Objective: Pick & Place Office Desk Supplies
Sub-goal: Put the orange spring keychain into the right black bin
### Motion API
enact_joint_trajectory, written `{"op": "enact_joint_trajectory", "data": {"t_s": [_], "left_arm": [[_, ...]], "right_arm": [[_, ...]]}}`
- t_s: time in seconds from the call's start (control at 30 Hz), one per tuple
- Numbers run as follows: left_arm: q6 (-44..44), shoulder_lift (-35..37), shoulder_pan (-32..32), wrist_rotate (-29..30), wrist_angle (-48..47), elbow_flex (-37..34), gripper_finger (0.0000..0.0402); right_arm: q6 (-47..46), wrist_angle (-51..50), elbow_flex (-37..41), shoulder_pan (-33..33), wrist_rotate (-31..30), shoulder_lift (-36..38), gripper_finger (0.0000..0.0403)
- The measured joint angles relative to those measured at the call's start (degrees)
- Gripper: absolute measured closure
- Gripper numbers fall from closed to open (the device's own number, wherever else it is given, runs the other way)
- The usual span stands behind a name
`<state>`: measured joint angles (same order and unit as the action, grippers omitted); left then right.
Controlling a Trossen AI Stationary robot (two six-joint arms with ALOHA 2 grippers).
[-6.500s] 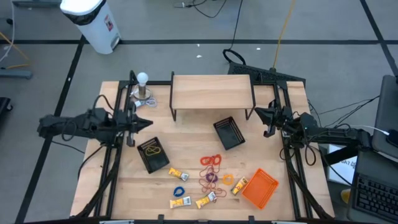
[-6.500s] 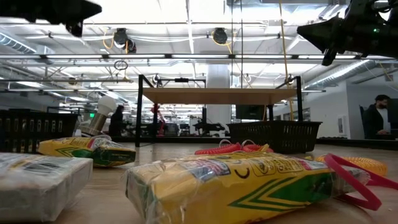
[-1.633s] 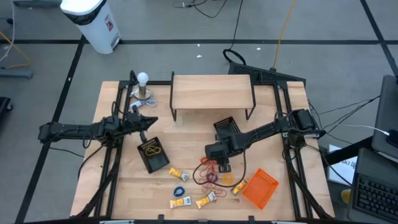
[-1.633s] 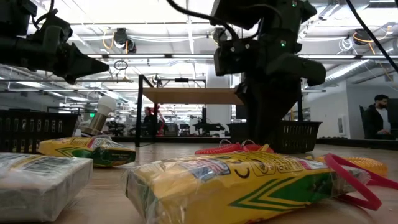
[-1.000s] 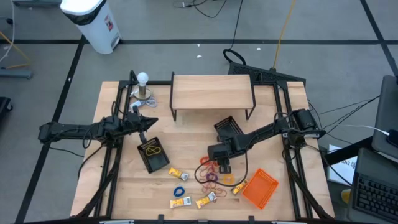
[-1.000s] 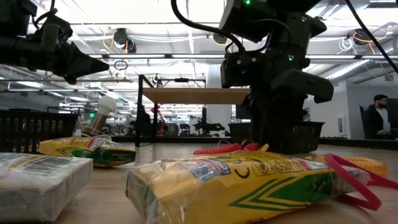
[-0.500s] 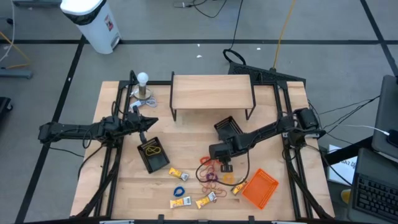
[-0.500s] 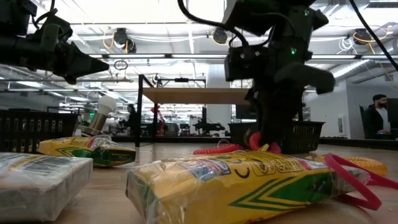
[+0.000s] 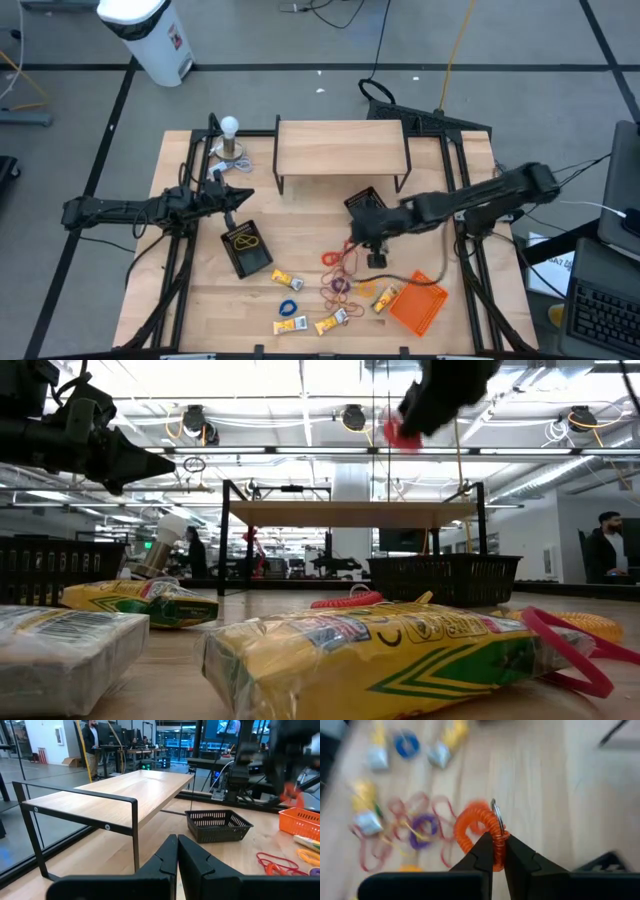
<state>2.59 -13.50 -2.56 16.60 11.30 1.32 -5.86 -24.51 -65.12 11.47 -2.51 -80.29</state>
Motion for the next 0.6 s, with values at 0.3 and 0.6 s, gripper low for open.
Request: {"op": "enact_joint_trajectory", "data": {"t_s": [0.3, 0.6], "left_arm": [[0.1, 0.0, 0.0, 0.0, 0.1, 0.0, 0.0392], [0.0, 0.0, 0.0, 0.0, 0.1, 0.0, 0.0392]], "right_arm": [[-0.4, 23.4, 19.3, -5.1, 2.8, 24.2, 0.0387], [-3.0, 45.4, 42.5, -8.4, 1.8, 42.3, 0.0386]]}}
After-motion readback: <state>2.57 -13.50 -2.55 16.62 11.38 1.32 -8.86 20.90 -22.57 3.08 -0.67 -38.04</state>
